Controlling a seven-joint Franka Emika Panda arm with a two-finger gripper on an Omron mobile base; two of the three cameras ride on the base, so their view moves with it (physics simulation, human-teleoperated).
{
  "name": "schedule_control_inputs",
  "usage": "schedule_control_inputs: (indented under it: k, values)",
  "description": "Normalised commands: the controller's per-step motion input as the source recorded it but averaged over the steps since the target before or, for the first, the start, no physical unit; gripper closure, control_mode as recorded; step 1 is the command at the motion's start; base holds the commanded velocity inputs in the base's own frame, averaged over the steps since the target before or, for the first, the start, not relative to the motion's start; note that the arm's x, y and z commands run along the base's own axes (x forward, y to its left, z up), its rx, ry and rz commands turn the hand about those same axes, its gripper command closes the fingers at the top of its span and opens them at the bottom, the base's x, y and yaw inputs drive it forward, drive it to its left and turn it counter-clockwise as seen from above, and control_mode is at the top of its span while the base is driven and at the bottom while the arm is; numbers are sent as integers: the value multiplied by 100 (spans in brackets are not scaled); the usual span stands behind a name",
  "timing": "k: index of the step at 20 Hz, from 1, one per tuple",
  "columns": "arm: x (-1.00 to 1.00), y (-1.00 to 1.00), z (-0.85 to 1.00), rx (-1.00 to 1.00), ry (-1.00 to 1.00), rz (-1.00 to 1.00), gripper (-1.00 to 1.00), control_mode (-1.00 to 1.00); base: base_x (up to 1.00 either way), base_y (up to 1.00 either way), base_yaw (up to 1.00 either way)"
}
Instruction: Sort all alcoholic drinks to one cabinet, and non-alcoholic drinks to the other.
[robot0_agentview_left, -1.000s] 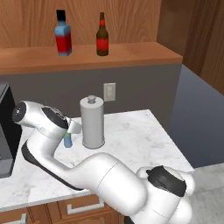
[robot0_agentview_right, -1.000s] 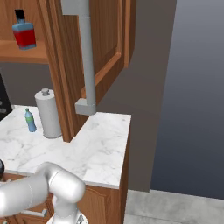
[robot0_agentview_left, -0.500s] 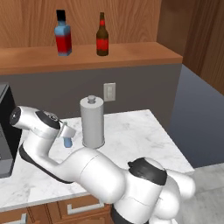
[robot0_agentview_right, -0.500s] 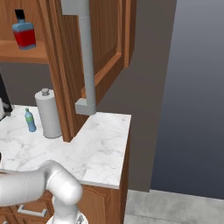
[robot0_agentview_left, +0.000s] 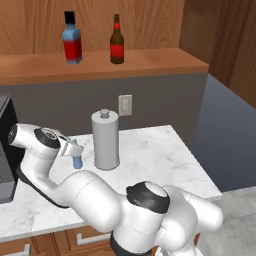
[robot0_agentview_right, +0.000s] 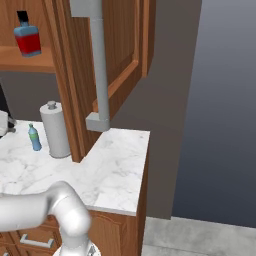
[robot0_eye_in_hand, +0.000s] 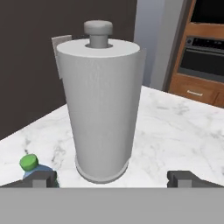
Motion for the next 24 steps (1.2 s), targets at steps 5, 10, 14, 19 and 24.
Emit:
schedule_control_inputs:
  k: [5, 10, 14, 19, 24]
  values:
    - [17, 0, -27, -5, 2, -5, -100, -100, 0, 0, 0]
    - [17, 0, -27, -1, 0, -3, -100, -100, 0, 0, 0]
    - [19, 0, -26, 0, 0, -1, -100, -100, 0, 0, 0]
    - [22, 0, -29, -2, 0, 0, -100, -100, 0, 0, 0]
    - [29, 0, -30, -2, 0, 0, -100, -100, 0, 0, 0]
